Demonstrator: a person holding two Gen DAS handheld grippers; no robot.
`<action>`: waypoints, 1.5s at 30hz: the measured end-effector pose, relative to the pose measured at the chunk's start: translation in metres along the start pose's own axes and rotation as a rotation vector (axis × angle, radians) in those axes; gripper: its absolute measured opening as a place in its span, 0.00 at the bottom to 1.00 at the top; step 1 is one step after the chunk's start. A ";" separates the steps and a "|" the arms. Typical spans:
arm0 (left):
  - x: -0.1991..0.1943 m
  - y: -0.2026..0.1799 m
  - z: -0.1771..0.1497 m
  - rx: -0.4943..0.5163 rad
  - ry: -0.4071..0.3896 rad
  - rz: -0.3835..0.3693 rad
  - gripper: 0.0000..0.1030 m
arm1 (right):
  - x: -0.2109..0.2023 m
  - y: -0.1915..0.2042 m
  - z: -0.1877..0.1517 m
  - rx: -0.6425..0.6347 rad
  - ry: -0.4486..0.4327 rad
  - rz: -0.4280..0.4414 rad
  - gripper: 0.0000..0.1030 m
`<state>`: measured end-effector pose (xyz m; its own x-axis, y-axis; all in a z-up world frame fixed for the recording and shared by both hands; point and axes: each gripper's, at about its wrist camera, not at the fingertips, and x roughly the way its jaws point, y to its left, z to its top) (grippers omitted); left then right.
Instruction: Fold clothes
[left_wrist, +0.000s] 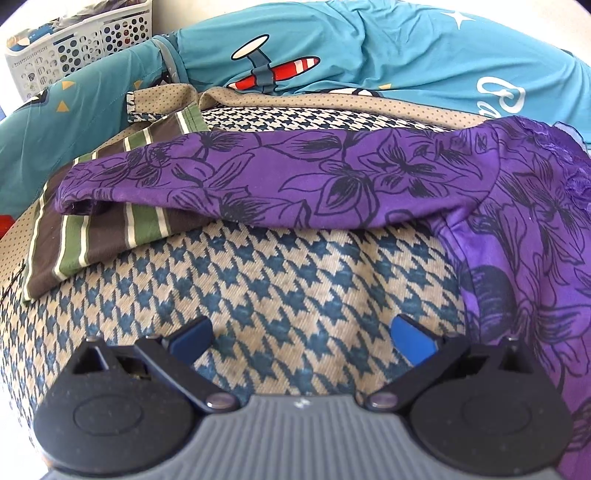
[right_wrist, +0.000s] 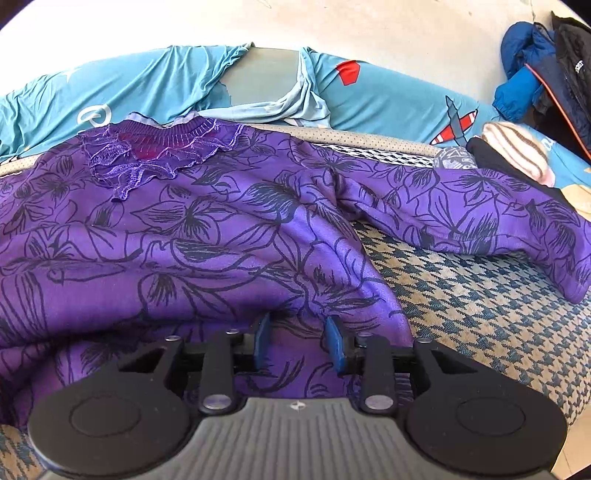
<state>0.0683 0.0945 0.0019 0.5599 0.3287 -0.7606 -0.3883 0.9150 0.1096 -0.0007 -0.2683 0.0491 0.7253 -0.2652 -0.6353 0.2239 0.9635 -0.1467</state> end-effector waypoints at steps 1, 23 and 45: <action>-0.001 0.000 -0.001 0.003 -0.001 0.000 1.00 | 0.000 0.001 0.000 -0.002 -0.001 -0.002 0.32; -0.005 0.079 0.036 -0.163 -0.028 0.003 0.88 | 0.000 0.007 -0.002 -0.018 -0.011 -0.044 0.38; 0.048 0.210 0.083 -0.553 -0.041 -0.172 0.79 | 0.004 0.018 -0.004 -0.041 -0.030 -0.097 0.38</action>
<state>0.0740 0.3223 0.0411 0.6722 0.2054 -0.7114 -0.6081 0.7012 -0.3722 0.0036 -0.2519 0.0411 0.7208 -0.3576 -0.5938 0.2672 0.9338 -0.2380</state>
